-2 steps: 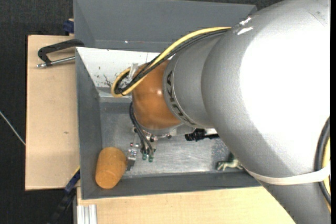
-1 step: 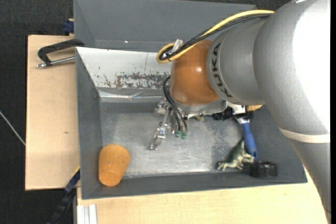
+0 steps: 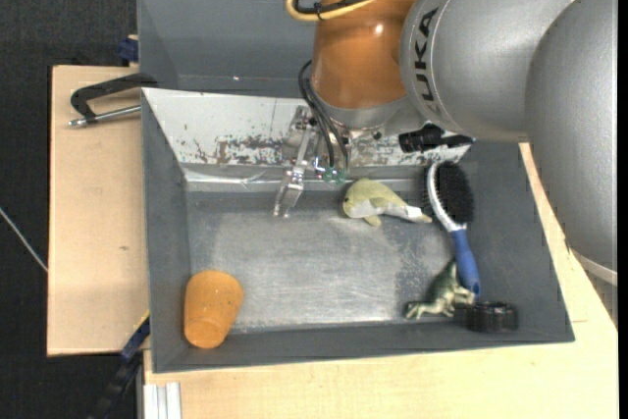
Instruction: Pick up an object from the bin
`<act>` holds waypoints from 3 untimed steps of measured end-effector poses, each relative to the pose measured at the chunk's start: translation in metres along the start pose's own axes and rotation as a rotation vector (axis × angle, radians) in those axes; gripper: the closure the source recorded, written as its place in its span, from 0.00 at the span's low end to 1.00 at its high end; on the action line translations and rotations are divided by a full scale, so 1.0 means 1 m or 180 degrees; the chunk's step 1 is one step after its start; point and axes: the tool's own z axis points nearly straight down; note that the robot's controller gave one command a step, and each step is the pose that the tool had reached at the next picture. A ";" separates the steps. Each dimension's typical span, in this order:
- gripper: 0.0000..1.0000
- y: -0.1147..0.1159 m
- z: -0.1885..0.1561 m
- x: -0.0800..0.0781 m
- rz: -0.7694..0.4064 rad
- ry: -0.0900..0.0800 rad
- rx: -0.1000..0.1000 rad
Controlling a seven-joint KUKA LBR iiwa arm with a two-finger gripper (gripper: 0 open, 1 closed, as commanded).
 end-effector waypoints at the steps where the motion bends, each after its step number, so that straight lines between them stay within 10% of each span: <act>1: 0.00 -0.096 0.089 -0.006 -0.0292 0.0061 0.0038; 2: 0.00 -0.176 0.055 -0.034 -0.0340 0.0014 0.0029; 3: 0.00 -0.153 0.118 -0.047 -0.0837 -0.0005 0.0017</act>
Offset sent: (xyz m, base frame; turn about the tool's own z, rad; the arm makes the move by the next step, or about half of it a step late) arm -0.0134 -0.0896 -0.0866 -0.0978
